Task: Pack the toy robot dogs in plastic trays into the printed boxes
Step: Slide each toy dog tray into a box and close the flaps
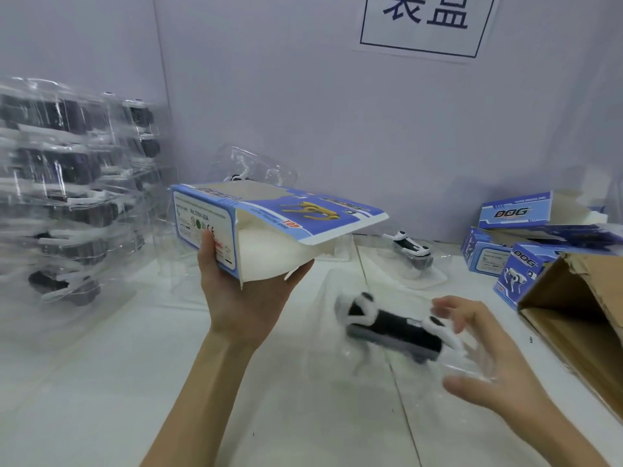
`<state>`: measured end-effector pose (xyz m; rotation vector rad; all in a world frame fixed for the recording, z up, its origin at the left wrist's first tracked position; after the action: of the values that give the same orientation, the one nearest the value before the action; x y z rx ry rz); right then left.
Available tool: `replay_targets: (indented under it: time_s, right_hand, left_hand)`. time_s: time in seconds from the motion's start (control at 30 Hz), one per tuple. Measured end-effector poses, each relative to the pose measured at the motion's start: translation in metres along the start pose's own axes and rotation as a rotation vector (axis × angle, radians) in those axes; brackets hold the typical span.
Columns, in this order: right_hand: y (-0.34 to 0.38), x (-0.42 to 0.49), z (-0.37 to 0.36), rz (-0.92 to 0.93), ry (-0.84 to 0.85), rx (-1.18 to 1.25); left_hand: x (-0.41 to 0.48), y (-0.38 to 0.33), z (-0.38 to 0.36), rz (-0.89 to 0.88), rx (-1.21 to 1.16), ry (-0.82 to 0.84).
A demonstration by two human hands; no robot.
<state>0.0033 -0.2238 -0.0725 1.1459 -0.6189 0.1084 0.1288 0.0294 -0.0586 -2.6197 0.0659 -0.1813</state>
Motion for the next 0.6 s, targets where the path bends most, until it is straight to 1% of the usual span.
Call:
replay_targets:
  time_s: [0.03,0.1,0.13,0.17,0.23,0.27,0.3,0.33,0.37,0.4,0.43,0.47,0.53,0.57,0.6]
  right_hand:
    - [0.005,-0.002,0.01,0.009,-0.019,0.057]
    - [0.017,-0.006,0.022,0.045,-0.018,0.146]
    - [0.024,-0.007,0.023,0.069,-0.001,0.171]
    - [0.029,-0.008,0.022,0.087,0.017,0.181]
    - [0.037,-0.009,0.015,0.121,0.039,0.171]
    - [0.042,-0.008,0.012,0.142,0.039,0.162]
    - [0.046,-0.007,0.009,0.155,0.026,0.157]
    - [0.049,-0.005,0.008,0.155,-0.003,0.159]
    - [0.05,-0.003,0.008,0.145,-0.043,0.173]
    - [0.051,0.0,0.009,0.132,-0.085,0.197]
    - [0.05,0.002,0.011,0.122,-0.121,0.217]
    - [0.048,0.004,0.012,0.113,-0.154,0.218]
    - [0.043,0.007,0.013,0.093,-0.211,0.203]
    - [0.04,0.007,0.015,0.083,-0.236,0.217]
    - [0.037,0.007,0.017,0.073,-0.256,0.239]
  left_hand:
    - [-0.001,-0.002,-0.004,-0.034,0.032,0.041]
    - [0.0,-0.002,-0.001,-0.046,0.085,0.002]
    - [-0.003,-0.003,-0.008,-0.055,0.139,0.033]
    - [-0.004,-0.003,-0.006,-0.08,0.17,0.002]
    - [-0.007,-0.015,0.0,-0.196,0.254,-0.112]
    - [-0.006,-0.012,0.003,-0.147,0.218,-0.139]
    - [-0.003,0.002,0.003,-0.006,0.064,-0.085]
    - [-0.002,0.008,-0.007,0.116,-0.141,0.009]
    - [-0.004,0.006,-0.008,0.113,-0.209,0.007]
    - [-0.002,0.005,-0.003,0.054,-0.183,-0.048]
    - [0.003,0.005,0.006,0.003,-0.089,-0.106]
    - [-0.001,0.003,0.012,-0.075,0.062,-0.161]
    - [0.0,0.008,0.01,0.013,0.008,-0.099]
    - [-0.001,0.006,0.012,-0.017,0.035,-0.119]
    - [-0.004,0.004,0.007,-0.039,0.042,-0.091]
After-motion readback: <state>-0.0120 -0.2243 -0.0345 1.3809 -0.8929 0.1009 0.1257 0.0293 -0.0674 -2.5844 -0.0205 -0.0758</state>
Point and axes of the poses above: each hand's wrist, its own x-axis towards the middle knuckle, its own z-axis out of the back of the hand, y = z × x, the point moved 10 cm from there along x, towards the middle knuckle, and after that the axes turned 15 degrees about -y, right-handed, at the moved point
